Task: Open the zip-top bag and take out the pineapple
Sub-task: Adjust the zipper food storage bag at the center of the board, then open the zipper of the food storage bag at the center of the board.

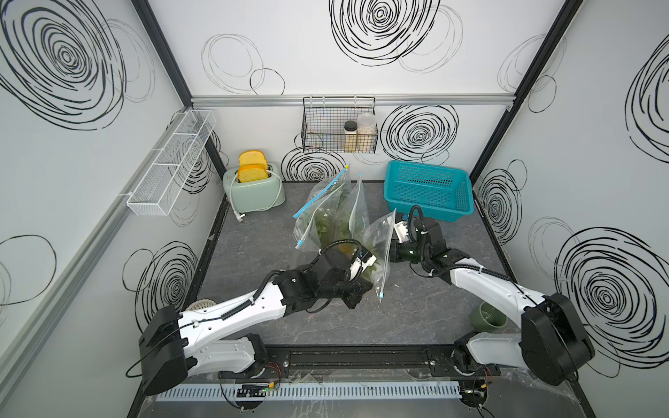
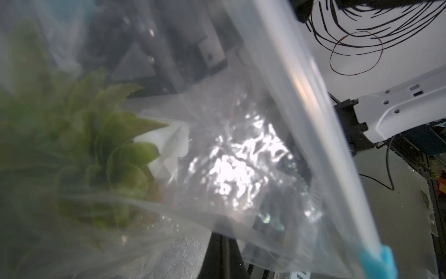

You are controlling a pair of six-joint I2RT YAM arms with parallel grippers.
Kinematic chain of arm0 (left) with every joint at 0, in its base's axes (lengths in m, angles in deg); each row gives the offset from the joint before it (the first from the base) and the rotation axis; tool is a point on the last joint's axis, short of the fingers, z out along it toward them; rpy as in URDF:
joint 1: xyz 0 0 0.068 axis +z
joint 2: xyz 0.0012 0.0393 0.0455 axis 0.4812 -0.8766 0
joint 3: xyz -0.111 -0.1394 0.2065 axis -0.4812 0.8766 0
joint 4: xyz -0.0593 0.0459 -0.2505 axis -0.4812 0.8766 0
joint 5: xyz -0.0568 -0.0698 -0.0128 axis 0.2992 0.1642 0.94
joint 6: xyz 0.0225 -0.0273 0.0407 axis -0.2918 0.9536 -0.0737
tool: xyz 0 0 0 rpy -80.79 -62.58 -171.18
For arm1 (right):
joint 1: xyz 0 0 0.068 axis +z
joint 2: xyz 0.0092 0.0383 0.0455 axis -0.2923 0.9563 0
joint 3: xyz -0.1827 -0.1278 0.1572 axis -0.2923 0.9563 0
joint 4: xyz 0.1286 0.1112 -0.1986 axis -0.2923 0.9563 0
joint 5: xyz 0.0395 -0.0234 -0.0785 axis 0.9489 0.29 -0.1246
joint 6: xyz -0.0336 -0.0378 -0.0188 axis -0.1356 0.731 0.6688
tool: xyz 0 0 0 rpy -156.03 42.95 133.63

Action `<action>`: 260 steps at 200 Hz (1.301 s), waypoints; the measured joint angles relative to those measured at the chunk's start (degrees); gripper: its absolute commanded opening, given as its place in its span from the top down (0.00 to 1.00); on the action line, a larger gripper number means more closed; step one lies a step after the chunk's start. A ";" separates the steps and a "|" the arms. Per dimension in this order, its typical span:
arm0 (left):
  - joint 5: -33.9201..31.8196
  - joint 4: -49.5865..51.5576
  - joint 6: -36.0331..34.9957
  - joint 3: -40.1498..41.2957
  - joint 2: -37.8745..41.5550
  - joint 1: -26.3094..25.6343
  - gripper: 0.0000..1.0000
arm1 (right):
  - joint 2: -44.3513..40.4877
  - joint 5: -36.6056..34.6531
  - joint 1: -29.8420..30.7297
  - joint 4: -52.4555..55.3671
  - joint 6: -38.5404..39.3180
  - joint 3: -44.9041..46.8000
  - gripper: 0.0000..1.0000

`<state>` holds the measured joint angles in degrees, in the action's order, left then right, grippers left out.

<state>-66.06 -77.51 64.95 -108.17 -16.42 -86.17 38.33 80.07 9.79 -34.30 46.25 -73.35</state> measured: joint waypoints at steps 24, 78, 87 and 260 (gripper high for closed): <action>-2.82 1.77 0.31 -0.72 0.07 -0.72 0.75 | -1.66 -0.68 -2.64 1.99 1.84 -1.42 0.45; -1.66 9.51 -2.14 -6.86 5.73 11.74 0.34 | -14.43 -1.66 -9.03 7.45 6.54 -1.22 0.32; 0.17 9.49 -2.19 -7.43 6.62 14.93 0.32 | -15.45 -1.25 -9.05 8.48 7.06 -1.22 0.30; 10.67 1.27 0.39 -7.28 -5.64 15.89 0.28 | -14.34 0.98 -4.66 10.86 6.25 1.92 0.26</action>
<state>-55.39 -76.24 65.34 -115.44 -22.06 -70.28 23.99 81.05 5.14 -23.44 52.50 -71.43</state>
